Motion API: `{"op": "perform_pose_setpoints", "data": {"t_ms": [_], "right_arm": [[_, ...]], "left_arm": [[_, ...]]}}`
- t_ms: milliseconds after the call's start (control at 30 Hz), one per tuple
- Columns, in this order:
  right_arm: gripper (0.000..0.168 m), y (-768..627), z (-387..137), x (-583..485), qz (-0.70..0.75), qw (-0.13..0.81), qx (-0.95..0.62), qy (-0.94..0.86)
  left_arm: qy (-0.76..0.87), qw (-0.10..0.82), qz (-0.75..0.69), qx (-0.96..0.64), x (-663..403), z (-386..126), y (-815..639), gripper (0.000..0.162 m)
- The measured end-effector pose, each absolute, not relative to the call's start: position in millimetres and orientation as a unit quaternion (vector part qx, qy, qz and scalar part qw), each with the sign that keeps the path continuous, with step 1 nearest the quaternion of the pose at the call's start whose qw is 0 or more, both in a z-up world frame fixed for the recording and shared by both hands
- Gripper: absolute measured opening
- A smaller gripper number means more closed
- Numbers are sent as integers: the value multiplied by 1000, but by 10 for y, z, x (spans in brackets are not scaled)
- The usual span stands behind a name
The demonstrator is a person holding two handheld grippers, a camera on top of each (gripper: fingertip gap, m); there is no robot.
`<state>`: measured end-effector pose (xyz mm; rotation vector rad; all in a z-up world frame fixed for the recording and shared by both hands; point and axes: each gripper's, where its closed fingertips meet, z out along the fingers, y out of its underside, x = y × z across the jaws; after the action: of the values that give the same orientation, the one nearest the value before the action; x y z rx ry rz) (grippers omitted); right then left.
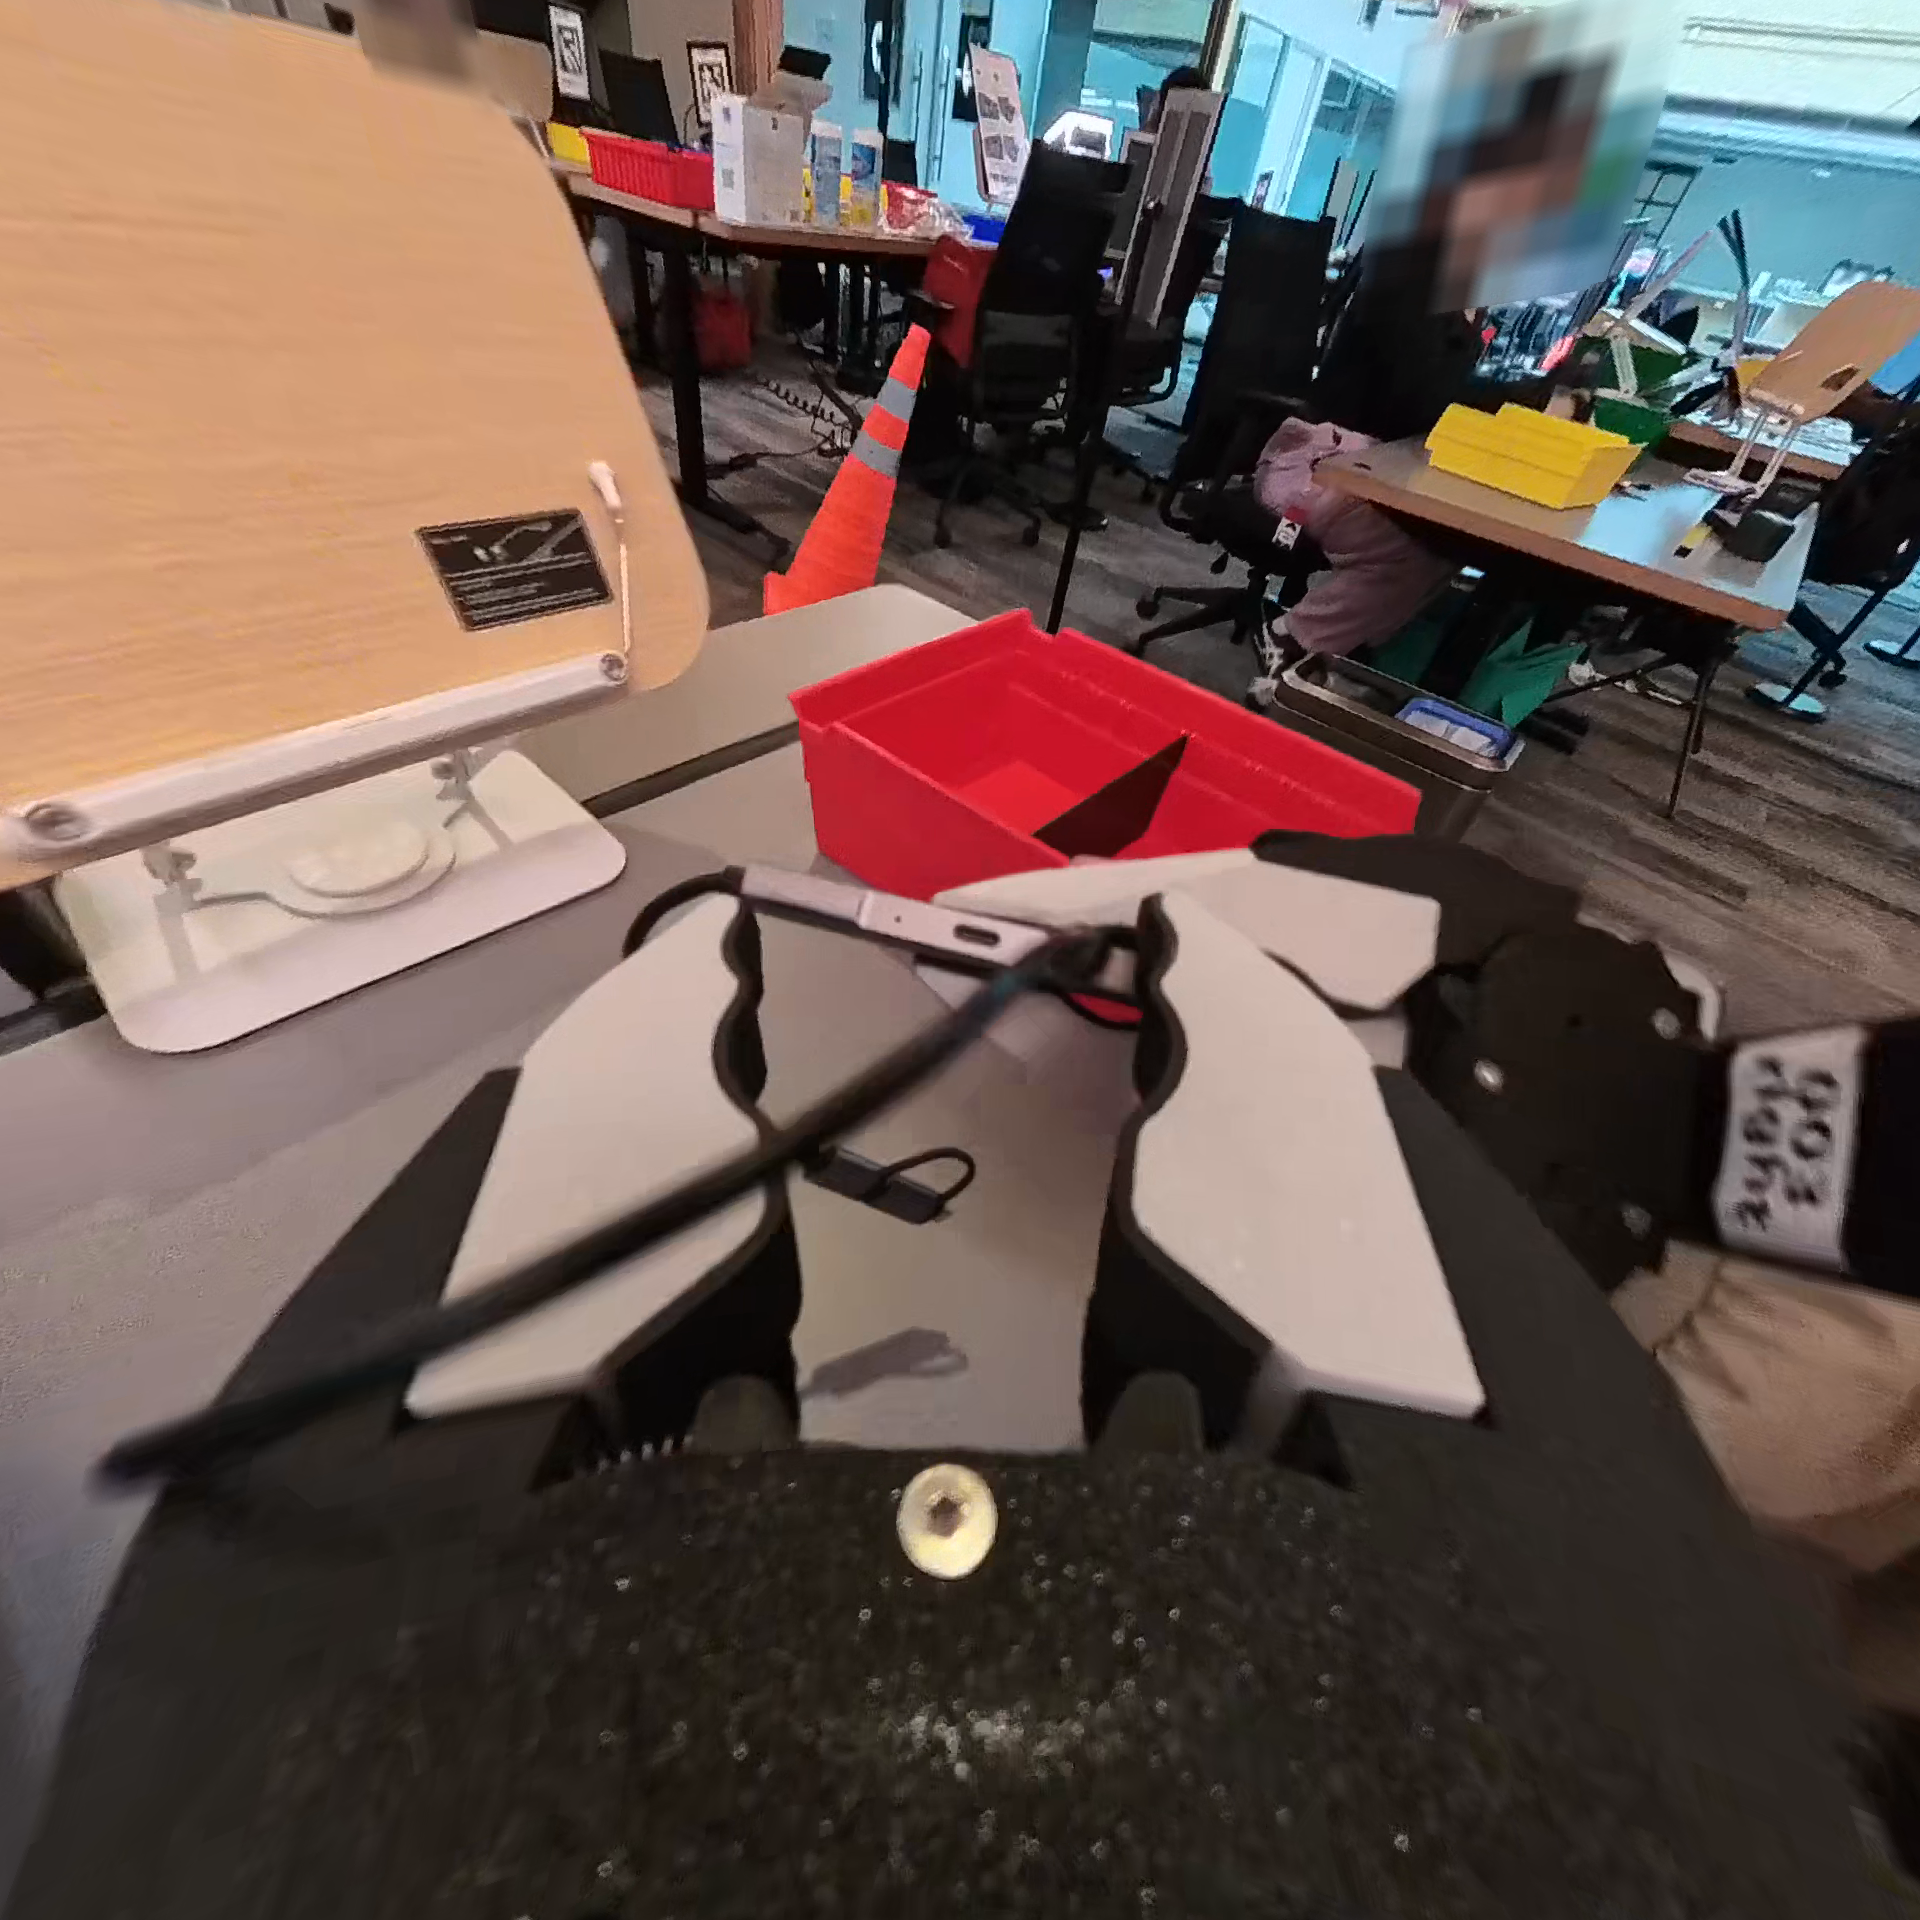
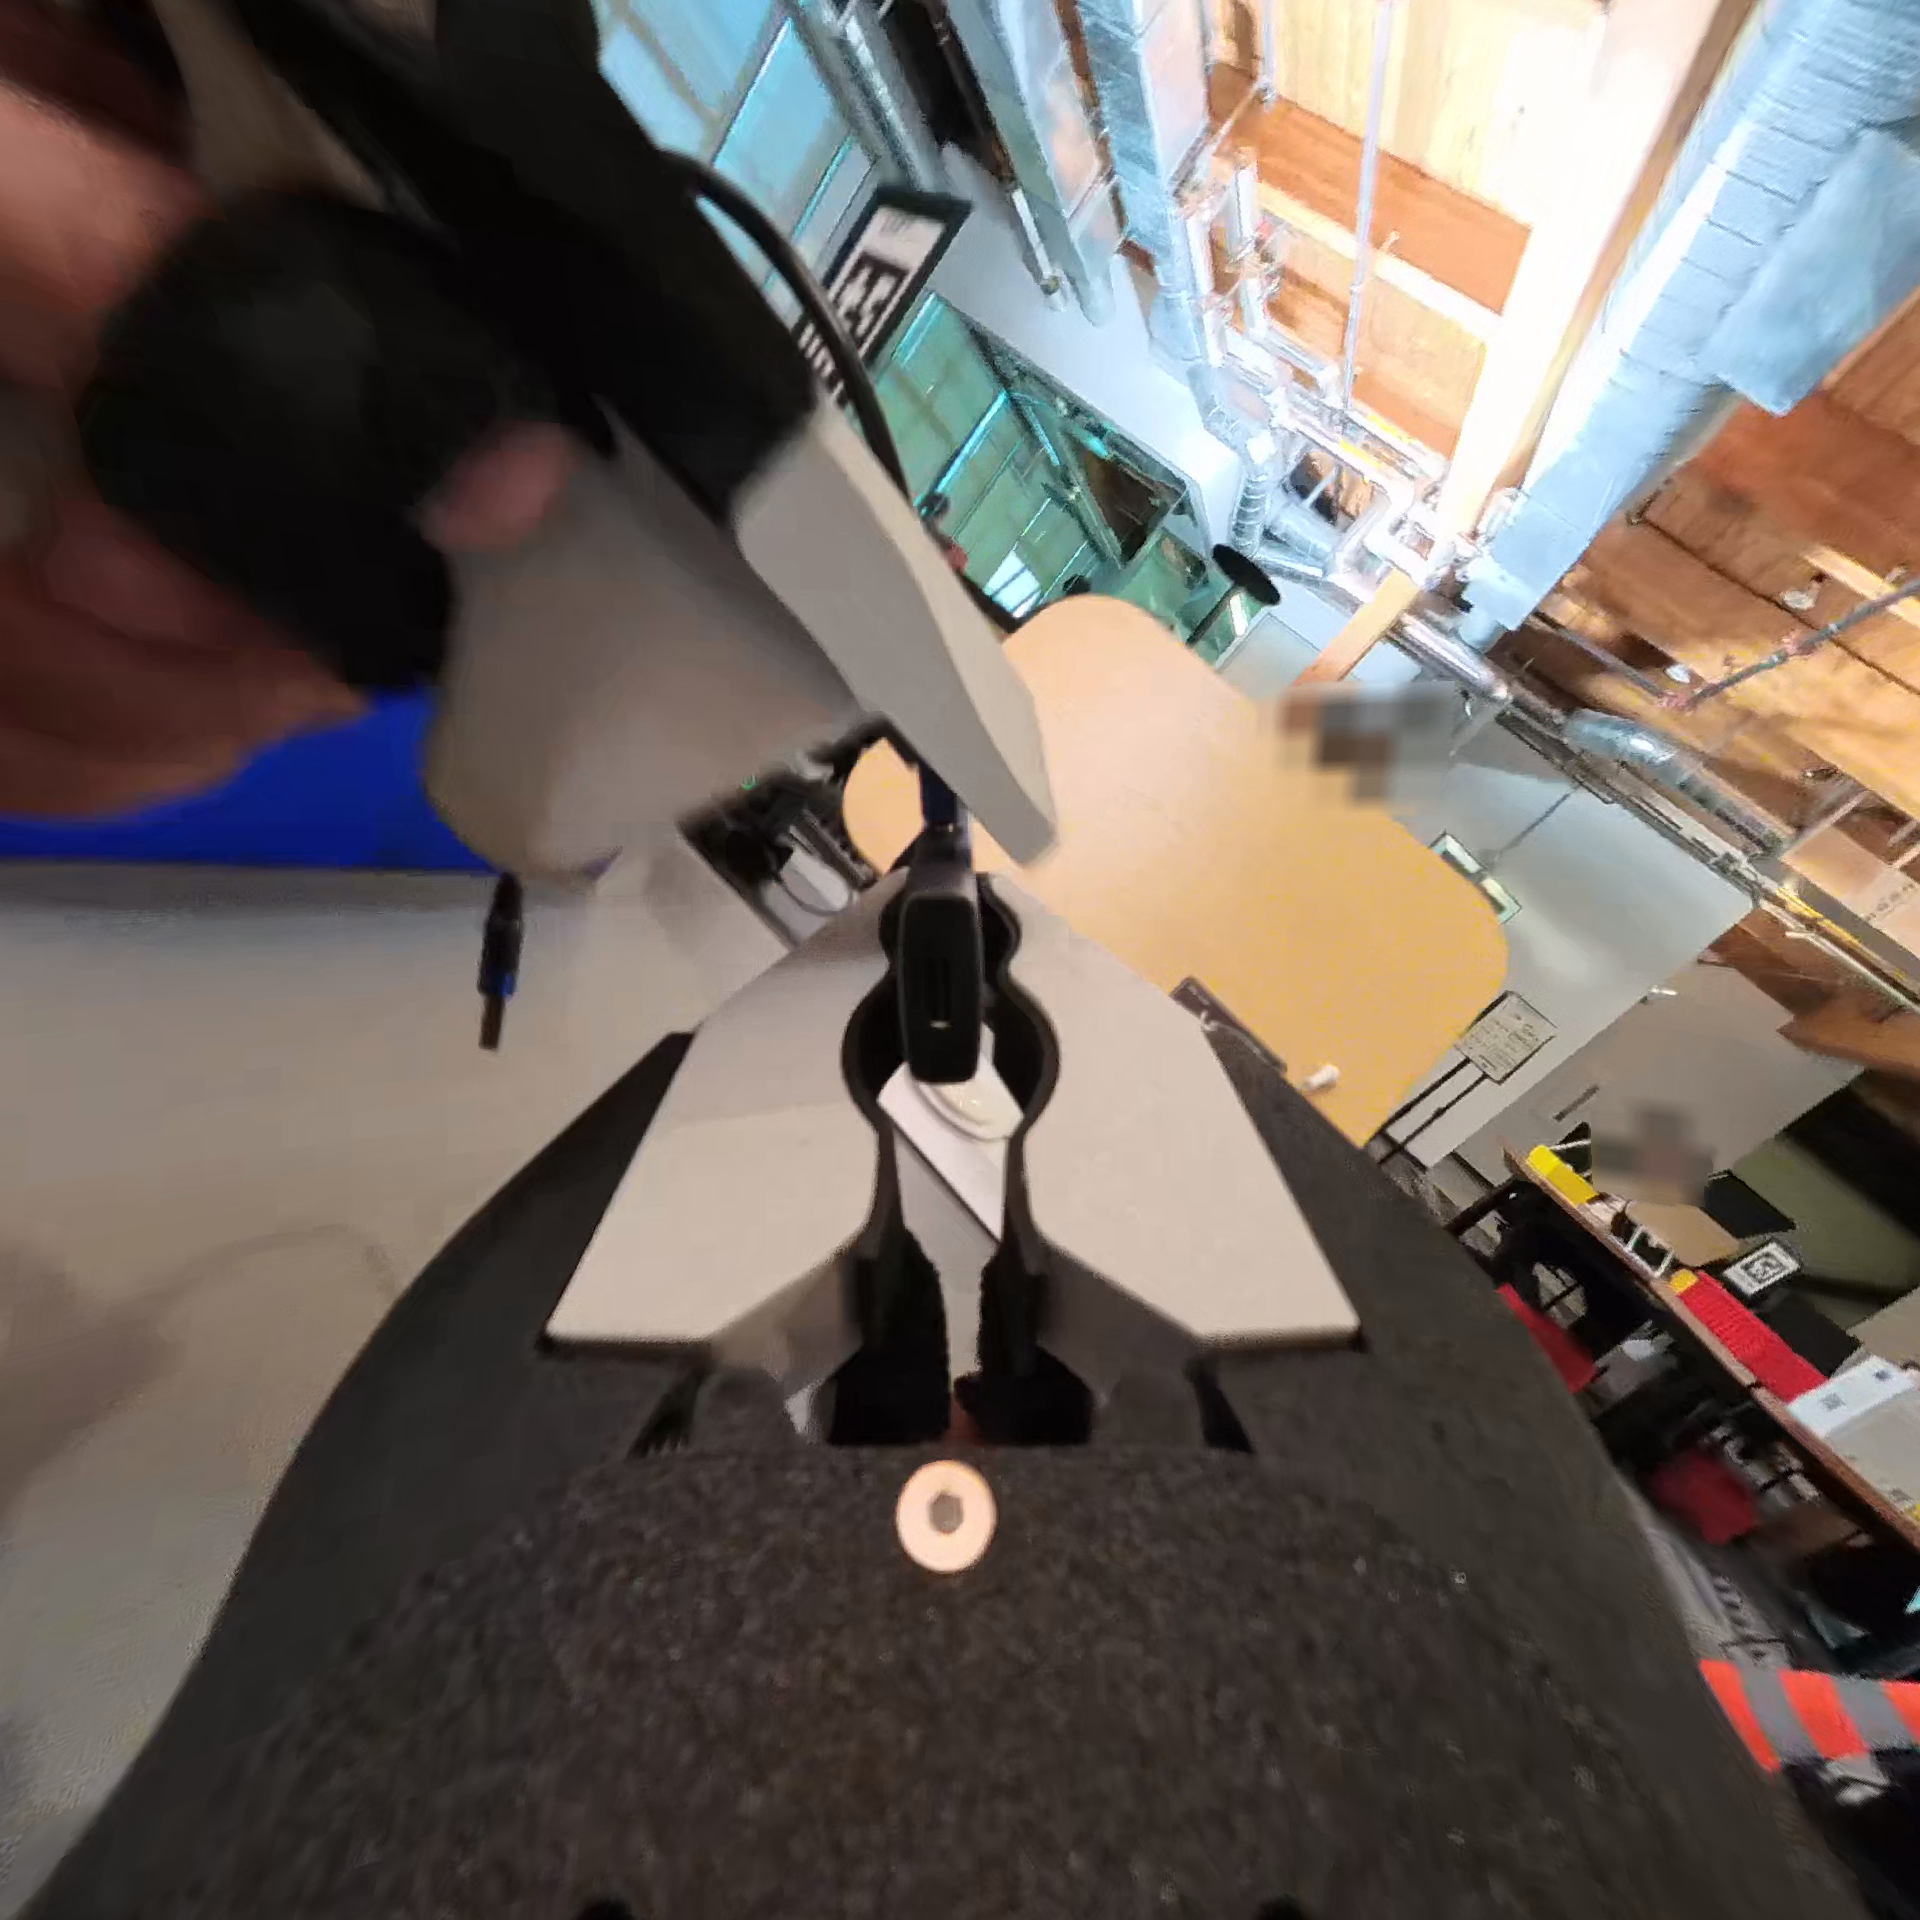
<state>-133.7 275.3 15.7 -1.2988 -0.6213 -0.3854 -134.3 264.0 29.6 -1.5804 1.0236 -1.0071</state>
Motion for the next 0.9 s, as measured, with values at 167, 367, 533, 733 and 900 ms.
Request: {"op": "perform_pose_setpoints", "data": {"t_ms": [167, 367, 533, 733, 900], "right_arm": [[7, 3060, -209, -1297, -238, 708, -564, -352], [8, 3350, -743, -1892, -266, 707, -459, -468], [7, 3213, -1093, -2160, -202, 709, -437, -515], [7, 3113, -1147, -2262, -162, 704, -438, -536], [7, 3097, -1156, -2271, -168, 702, -439, -535]], "left_arm": [[443, 498, -381, -641, -1855, -194, 2535, 67], [389, 475, -379, -692, -2146, -833, 2687, 52], [353, 456, -418, -702, -2227, -1042, 2821, 49], [452, 494, -318, -671, -2200, -1209, 2770, 32], [441, 516, -290, -675, -2214, -1200, 2791, 17]]}}
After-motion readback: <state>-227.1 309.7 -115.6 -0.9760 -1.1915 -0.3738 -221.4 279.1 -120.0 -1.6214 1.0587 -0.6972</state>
